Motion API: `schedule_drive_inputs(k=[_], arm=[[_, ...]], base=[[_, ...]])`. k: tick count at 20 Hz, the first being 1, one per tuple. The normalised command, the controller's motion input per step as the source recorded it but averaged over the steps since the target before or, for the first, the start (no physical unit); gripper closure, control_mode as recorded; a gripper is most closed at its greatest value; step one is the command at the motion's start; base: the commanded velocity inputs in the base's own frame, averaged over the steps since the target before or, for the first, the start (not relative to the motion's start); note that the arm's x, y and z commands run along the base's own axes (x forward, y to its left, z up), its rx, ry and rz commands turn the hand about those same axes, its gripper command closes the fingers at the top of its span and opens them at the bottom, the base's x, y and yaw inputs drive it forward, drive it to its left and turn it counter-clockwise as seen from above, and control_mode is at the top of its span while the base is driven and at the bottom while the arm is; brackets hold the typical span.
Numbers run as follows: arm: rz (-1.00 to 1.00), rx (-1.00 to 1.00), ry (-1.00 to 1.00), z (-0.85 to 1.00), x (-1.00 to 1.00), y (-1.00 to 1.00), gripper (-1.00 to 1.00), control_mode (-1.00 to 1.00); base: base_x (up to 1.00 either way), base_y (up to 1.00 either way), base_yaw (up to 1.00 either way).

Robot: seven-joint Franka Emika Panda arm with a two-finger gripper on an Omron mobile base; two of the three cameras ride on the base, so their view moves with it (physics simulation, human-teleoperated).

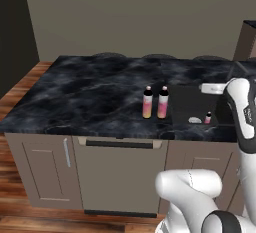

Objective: Place the large bottle from the dining counter next to the other large bottle outside the sink, and place the small bottle from the dining counter next to the other small bottle inside the sink.

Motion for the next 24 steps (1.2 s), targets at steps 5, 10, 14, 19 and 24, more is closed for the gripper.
schedule_drive_inputs(k=[5, 10, 14, 19, 24], arm=[[0.00, 0.00, 0.10, 0.15, -0.16, -0.30, -1.00, -1.00], [0.04, 0.00, 0.06, -0.01, 0.08, -0.20, -1.00, -1.00], [0.01, 0.00, 0.00, -0.02, 0.02, -0.03, -1.00, 1.00], [0.00, 0.00, 0.00, 0.00, 0.00, 0.00, -1.00, 1.00], [0.00, 0.00, 0.00, 0.00, 0.00, 0.00, -1.00, 1.00]], base=[[0.00, 0.00, 0.00], [0.00, 0.00, 0.00], [0.05, 0.00, 0.01], [-0.02, -0.02, -0.01], [-0.28, -0.12, -0.09]])
